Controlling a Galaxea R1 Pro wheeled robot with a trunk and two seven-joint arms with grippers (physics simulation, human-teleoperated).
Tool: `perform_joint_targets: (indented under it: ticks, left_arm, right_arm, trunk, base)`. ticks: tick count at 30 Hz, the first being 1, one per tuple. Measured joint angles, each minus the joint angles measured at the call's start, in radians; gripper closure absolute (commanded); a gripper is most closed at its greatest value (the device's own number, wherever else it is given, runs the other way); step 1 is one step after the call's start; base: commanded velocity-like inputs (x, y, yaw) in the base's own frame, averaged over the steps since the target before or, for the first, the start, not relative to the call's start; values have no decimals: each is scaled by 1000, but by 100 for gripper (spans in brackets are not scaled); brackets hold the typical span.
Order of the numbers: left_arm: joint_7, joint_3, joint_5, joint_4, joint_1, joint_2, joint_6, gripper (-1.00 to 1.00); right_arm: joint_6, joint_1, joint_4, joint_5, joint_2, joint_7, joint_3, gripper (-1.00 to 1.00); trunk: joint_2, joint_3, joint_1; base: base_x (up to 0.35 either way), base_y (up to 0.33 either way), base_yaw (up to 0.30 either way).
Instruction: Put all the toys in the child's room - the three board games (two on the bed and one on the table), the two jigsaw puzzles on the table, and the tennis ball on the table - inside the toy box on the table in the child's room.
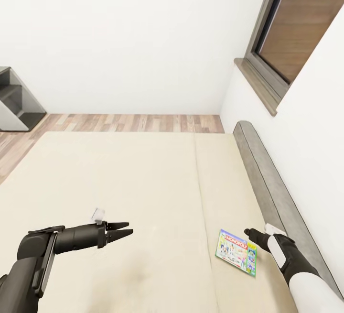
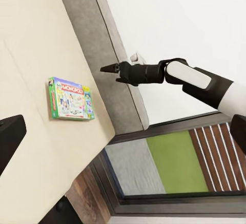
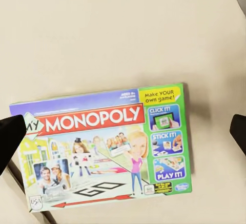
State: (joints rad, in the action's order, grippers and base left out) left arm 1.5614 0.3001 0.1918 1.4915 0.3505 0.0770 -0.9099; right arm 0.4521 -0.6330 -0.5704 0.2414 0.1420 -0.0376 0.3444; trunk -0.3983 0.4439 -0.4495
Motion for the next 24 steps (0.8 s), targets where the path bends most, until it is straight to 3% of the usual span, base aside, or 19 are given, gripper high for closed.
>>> perform_joint_targets:
  ticks: [24]
  left_arm:
    - [0,1,2,0,0,1,0,-100]
  right_arm:
    - [-1,0,0,0,-4,-1,0,-100]
  trunk:
    - [0,31,0]
  base:
    - [0,0,0]
